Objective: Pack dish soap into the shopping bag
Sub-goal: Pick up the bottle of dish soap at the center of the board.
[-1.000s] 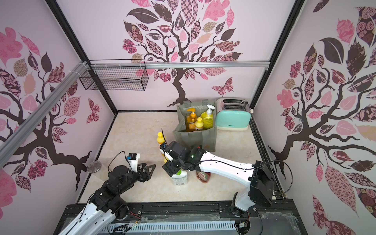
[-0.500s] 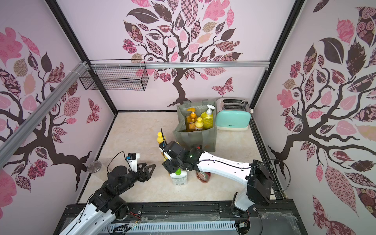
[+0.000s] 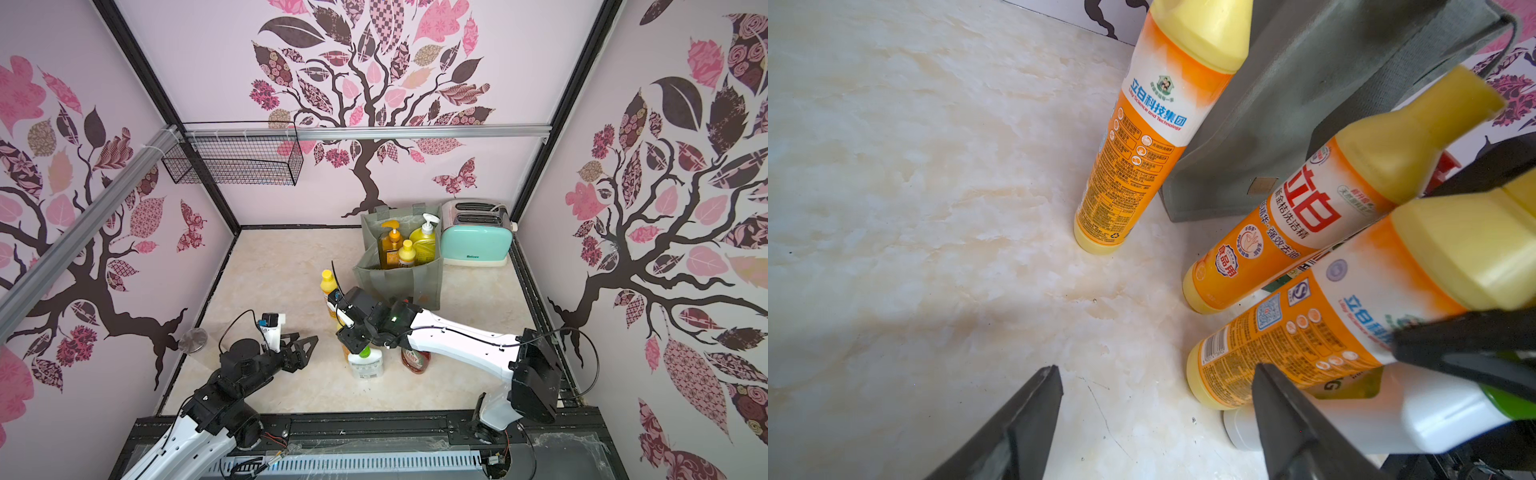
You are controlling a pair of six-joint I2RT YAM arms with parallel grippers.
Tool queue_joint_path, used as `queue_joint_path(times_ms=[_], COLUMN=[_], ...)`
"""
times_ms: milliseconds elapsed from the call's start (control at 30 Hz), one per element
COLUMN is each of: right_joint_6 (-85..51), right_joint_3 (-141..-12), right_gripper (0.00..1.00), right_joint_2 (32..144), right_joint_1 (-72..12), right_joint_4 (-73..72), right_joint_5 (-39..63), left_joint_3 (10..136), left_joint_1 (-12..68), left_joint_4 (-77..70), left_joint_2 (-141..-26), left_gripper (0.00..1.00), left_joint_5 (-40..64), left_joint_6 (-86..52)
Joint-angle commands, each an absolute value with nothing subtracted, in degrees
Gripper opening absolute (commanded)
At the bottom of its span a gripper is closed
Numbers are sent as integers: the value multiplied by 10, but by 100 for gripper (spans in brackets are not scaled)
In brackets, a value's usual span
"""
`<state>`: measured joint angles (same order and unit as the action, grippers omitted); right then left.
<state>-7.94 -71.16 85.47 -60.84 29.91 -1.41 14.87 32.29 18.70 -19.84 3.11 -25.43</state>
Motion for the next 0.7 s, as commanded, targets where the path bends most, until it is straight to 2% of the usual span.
queue_joint_path(times_ms=[0, 400, 667], right_joint_6=[-78, -58, -54], right_joint_3=[-779, -889, -936], right_gripper=[41, 36, 35], right_joint_2=[809, 752, 730], right_joint_1=[-609, -599, -545], right_joint_4=[299, 337, 342], right_joint_5=[8, 90, 166], left_joint_3=[142, 142, 142], left_joint_1=[324, 324, 325], left_joint_4=[178, 179, 181], left_joint_2=[-194, -192, -191], left_gripper=[78, 78, 78], left_joint_5=[34, 33, 33], left_joint_6=[-248, -248, -248])
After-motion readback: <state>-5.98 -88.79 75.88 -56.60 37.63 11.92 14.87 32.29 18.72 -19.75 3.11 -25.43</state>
